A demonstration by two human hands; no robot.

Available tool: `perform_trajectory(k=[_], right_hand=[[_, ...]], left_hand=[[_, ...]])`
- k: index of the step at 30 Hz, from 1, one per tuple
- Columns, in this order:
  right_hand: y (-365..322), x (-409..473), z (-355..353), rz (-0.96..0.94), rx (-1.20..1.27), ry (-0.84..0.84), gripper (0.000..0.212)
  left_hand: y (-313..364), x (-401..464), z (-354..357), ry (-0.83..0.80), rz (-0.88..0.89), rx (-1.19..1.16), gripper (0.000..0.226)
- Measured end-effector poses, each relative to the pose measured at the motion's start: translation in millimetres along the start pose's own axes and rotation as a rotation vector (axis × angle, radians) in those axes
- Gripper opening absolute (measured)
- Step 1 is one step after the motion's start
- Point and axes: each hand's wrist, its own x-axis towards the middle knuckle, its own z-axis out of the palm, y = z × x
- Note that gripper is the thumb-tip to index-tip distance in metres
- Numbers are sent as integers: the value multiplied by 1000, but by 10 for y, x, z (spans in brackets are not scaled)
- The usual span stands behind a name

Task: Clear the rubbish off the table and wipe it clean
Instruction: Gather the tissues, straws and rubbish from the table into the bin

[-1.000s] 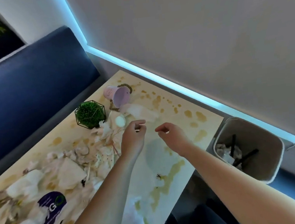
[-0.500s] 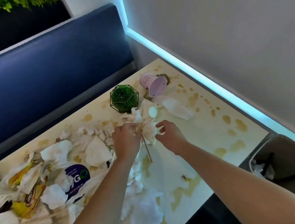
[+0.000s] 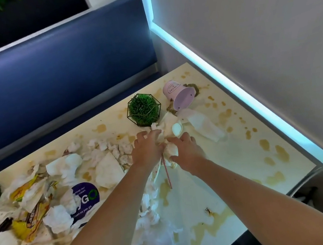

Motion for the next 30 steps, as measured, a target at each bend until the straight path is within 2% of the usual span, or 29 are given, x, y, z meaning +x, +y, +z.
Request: perform_trajectory(k=[5, 11, 15, 19, 25, 30], right_hand=[[54, 75, 28, -3, 84, 37, 41], [97, 108, 65, 6, 177, 135, 24], [101, 64, 34, 53, 311, 276, 21], [121, 13, 40, 48, 402, 356, 19], [112, -55, -2, 128, 626, 377, 15], [-29, -129, -117, 132, 814, 390, 10]], left_hand=[[-36, 138, 25, 20, -15, -36, 27], [-81, 200, -15, 202, 43, -153, 16], [-77, 175, -80, 293, 14, -405, 26], [-97, 138, -94, 241, -17, -576, 50], [-119, 95, -26, 135, -4, -556, 30], [33, -8, -43, 64, -9, -613, 41]])
